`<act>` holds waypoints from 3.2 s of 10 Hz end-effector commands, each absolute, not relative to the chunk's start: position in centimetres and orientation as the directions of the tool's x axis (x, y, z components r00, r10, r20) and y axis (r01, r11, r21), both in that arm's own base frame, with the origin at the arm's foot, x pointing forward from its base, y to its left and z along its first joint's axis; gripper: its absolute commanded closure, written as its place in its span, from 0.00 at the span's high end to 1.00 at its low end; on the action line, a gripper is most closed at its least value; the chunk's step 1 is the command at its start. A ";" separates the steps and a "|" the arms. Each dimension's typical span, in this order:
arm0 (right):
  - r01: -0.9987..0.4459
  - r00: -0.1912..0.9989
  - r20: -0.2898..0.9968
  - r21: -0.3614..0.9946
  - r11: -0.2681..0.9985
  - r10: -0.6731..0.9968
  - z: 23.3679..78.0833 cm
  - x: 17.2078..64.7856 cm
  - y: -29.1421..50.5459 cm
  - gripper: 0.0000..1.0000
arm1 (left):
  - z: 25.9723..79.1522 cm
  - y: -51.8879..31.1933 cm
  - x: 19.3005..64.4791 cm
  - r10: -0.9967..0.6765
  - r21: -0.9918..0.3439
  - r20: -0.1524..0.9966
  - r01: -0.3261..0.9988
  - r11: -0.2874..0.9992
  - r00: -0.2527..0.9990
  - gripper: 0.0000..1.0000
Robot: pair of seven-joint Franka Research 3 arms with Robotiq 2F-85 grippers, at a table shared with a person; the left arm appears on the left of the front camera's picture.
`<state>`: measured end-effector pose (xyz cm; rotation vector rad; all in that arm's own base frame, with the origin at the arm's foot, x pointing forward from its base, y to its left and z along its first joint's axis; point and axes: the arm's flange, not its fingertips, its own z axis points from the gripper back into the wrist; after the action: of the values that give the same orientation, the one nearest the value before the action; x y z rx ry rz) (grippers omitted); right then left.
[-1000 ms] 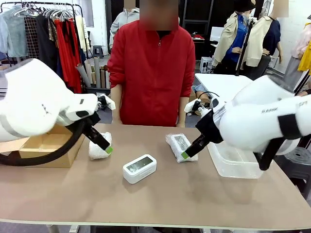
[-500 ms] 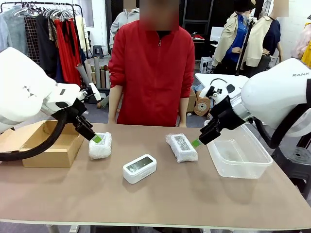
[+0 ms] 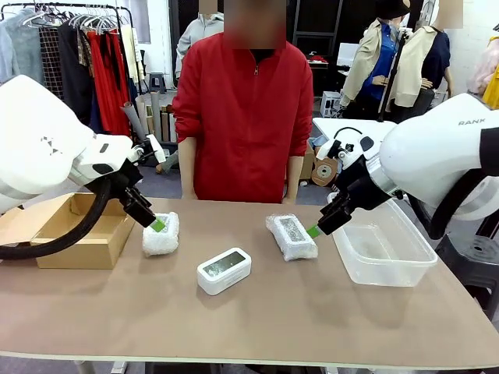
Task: Separate and place wrapped and unwrapped clocks.
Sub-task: Pick up the Digital clock indicated by the person.
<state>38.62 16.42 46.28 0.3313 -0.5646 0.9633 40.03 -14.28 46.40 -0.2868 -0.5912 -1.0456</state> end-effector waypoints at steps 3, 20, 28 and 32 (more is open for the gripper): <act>-0.932 0.282 0.690 0.032 0.361 0.667 49.2 42.8 13.4 1.00 | 48.4 -12.5 43.7 -0.781 0.137 0.608 0.951 0.277 0.140 1.00; -0.992 -0.007 0.781 -0.082 0.091 0.625 55.7 46.5 2.4 1.00 | 52.8 -2.8 50.9 -0.712 0.117 0.701 0.980 0.159 0.032 1.00; -0.991 -0.064 0.840 -0.116 0.064 0.540 59.4 50.0 -2.1 1.00 | 56.3 0.3 54.0 -0.637 0.123 0.771 0.984 0.130 -0.012 1.00; -0.991 -0.020 0.842 -0.089 0.103 0.539 59.1 51.4 -3.4 1.00 | 56.6 0.1 54.0 -0.631 0.099 0.775 0.989 0.107 -0.009 1.00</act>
<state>50.99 -3.29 58.56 0.6523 -0.8458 1.3724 53.84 0.04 56.38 -0.5438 -0.7871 -1.3903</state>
